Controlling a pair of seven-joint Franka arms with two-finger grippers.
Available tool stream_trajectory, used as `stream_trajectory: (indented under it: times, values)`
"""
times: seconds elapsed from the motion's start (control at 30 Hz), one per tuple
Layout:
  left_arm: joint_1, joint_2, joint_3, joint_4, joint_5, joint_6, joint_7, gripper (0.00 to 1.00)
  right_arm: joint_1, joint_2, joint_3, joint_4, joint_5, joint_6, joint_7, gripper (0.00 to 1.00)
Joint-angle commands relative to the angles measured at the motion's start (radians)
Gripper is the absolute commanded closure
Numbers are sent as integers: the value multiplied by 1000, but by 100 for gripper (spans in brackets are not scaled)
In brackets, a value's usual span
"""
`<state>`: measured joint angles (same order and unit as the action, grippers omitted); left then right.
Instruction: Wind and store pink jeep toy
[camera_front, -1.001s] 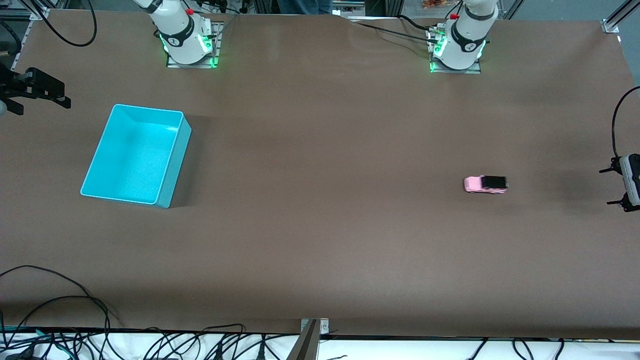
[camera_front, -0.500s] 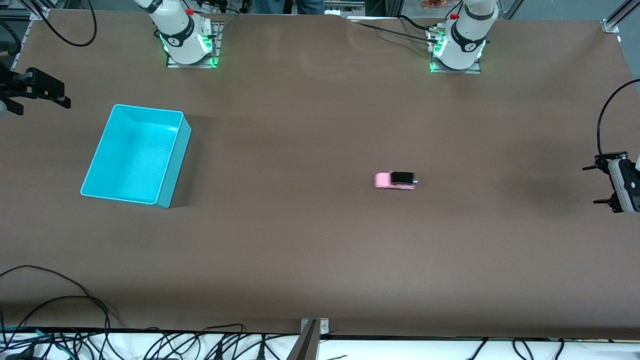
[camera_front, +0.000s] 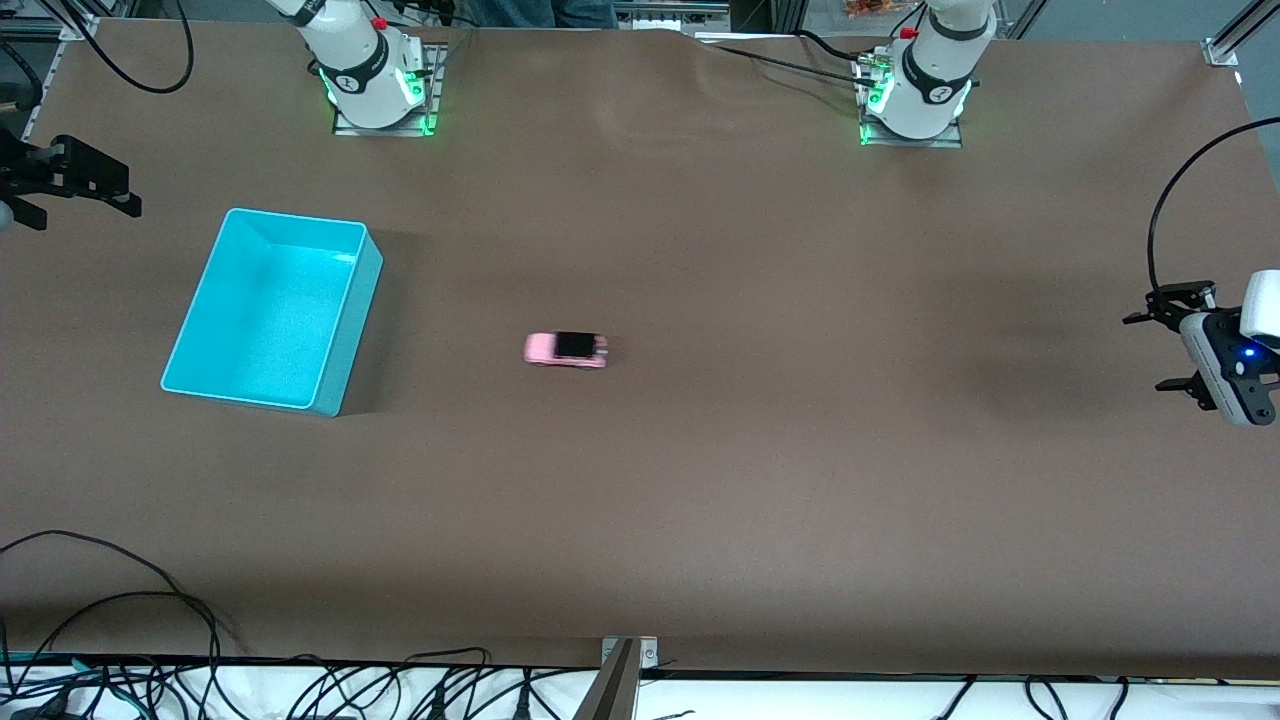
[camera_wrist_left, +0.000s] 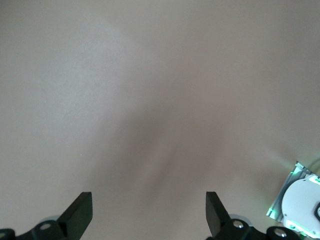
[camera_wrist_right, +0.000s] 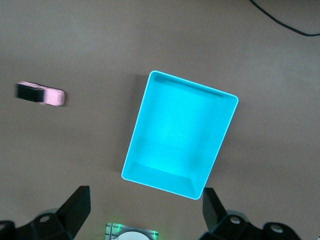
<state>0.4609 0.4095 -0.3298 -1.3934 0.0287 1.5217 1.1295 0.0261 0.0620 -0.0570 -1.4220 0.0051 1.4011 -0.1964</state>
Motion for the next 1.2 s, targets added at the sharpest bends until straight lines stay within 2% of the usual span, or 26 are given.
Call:
stream_trajectory:
  times: [0.0, 0.33, 0.87, 1.0, 1.17]
  values:
    - [-71, -55, -3, 19, 80, -38, -149, 0, -5, 4, 0, 17, 1, -5, 8, 0]
    - [-157, -100, -3, 19, 88, -98, -425, 0, -5, 4, 0, 18, 1, -5, 8, 0]
    - [-171, -152, -11, 19, 68, -101, -746, 0, -3, 5, 0, 18, 4, -4, 11, 0]
    - [-172, -170, -43, 19, 71, -101, -822, 0, 6, 12, 11, 17, 10, -4, 11, 0]
    - [-243, -215, 1, -22, 74, -101, -902, 0, 51, 24, 26, 15, 1, 1, 11, 0]
